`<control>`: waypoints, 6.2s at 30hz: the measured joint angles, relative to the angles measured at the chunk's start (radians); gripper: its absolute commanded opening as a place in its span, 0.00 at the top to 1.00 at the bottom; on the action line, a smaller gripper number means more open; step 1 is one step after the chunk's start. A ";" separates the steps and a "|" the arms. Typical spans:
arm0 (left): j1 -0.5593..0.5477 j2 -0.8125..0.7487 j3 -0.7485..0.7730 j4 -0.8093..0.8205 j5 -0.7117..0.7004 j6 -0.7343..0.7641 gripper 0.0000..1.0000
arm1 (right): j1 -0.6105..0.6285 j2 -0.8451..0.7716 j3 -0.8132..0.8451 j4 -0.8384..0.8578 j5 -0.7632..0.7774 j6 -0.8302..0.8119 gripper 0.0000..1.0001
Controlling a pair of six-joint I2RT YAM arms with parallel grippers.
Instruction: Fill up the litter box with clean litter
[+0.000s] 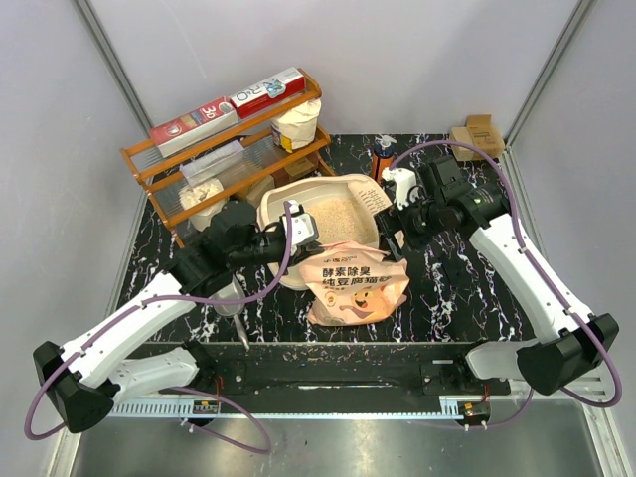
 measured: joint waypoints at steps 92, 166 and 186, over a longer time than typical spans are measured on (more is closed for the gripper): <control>0.044 -0.023 -0.048 0.068 0.025 -0.048 0.43 | -0.164 0.127 -0.068 -0.105 0.032 0.137 0.70; 0.069 0.365 0.392 -0.386 0.285 -0.060 1.00 | -0.087 0.085 -0.024 -0.034 0.072 0.023 0.25; 0.035 0.367 0.392 -0.346 0.204 -0.024 0.97 | -0.212 0.207 0.009 -0.161 0.166 0.090 0.17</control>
